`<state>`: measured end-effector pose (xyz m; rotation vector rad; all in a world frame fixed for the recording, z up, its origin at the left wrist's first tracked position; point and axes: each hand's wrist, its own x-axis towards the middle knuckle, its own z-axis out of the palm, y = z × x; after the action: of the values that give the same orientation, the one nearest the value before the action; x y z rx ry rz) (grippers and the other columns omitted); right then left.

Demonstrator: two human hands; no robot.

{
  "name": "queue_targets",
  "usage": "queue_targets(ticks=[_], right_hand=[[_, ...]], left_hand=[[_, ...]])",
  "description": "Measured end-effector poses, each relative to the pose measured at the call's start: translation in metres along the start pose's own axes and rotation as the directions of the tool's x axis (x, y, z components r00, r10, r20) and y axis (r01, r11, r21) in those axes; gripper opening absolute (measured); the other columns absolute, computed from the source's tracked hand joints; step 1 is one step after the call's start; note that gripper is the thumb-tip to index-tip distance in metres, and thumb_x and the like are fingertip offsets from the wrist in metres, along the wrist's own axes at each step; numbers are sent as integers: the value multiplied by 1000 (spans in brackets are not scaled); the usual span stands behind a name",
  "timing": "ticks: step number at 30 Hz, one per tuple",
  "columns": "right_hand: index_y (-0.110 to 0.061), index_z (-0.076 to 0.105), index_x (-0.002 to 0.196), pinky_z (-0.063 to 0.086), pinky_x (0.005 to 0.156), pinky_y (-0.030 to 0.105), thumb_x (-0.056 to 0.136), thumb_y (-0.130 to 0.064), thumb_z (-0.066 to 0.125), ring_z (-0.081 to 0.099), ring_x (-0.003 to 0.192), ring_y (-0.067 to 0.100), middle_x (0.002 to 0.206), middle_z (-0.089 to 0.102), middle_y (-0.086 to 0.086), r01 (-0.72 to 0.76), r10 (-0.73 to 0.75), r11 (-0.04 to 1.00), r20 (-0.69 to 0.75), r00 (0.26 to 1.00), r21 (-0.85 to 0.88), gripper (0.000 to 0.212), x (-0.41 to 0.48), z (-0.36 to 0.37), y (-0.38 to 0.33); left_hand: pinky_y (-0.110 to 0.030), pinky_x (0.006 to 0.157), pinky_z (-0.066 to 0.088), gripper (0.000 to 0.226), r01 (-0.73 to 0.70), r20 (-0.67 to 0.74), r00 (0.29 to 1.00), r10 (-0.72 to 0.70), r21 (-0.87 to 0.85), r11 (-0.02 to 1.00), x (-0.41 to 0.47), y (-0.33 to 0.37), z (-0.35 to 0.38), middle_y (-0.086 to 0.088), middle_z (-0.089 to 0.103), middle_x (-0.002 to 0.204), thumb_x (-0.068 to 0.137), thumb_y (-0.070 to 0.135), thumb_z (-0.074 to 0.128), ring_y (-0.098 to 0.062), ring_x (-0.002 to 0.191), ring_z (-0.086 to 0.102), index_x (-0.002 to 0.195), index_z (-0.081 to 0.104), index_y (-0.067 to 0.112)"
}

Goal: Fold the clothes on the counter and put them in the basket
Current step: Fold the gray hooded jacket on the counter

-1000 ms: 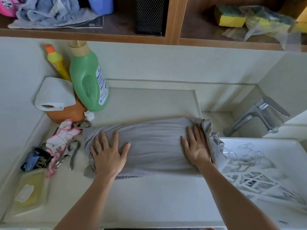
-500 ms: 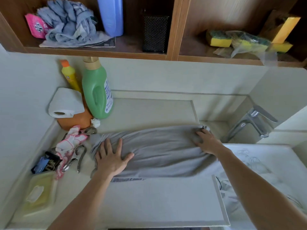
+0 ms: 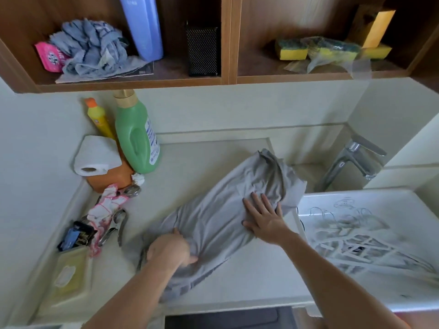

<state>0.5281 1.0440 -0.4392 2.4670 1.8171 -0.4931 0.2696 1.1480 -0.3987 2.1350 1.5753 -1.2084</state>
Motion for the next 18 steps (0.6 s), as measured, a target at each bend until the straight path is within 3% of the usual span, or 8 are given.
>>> queue_targets(ticks=[2,4,5,6,8,12,14,18], right_hand=[[-42,-3,155,6,119,61,85,-79,31,-13,152,25,160,-26,-7,34,-33,999,33,999,-31,86,8,-19,4],[-37,7,155,19,117,59,83,-66,60,2,150,35,164,-9,9,-116,112,992,-71,991,-53,94,9,-32,-9],[-33,10,154,28,112,56,80,-64,65,15,146,40,161,3,16,-208,205,978,-86,975,-34,96,4,-37,-16],[-29,12,152,34,107,53,80,-64,65,30,140,41,157,14,19,-269,268,963,-42,962,-7,96,-3,-41,-23],[-25,14,153,39,103,46,84,-71,55,46,131,38,149,32,20,-318,312,948,125,942,31,92,-20,-38,-28],[-20,11,154,41,102,47,89,-65,52,50,125,43,144,30,22,-290,260,933,160,952,213,89,-41,-17,-35],[-25,10,154,43,101,45,91,-57,57,53,119,45,136,34,21,-235,204,911,126,971,338,85,-41,-11,-41],[-35,4,154,44,101,41,86,-49,69,55,113,42,123,44,17,-253,223,841,119,967,478,95,-40,-9,-37]], left_hand=[[-39,99,50,84,-166,59,986,159,153,974,-19,5,-14,-11,62,134,86,71,52,-32,116,63,139,51,5],[-31,81,52,69,-280,120,953,277,6,960,-30,6,-34,-10,74,106,93,63,50,-23,86,70,120,63,0],[-29,76,51,61,-333,30,940,339,-117,935,-24,6,-42,-7,75,96,93,61,53,-19,76,69,112,66,4],[-29,76,51,50,-390,-145,919,366,-205,898,-16,3,-48,-5,75,95,91,58,58,-17,76,67,107,68,11],[-32,86,49,43,-463,-475,839,265,-368,807,7,-2,-46,-4,64,112,86,53,68,-23,99,64,116,62,23],[-38,104,44,92,-433,-440,882,167,-619,656,26,16,-25,-10,49,133,70,61,75,-32,123,52,145,36,25],[-38,100,47,86,-465,-467,872,147,-695,549,31,24,-17,-8,55,131,74,50,80,-29,117,58,143,38,20],[-33,83,55,61,-444,-419,894,157,-874,195,17,27,-18,-4,68,114,82,22,80,-18,96,67,132,46,17]])
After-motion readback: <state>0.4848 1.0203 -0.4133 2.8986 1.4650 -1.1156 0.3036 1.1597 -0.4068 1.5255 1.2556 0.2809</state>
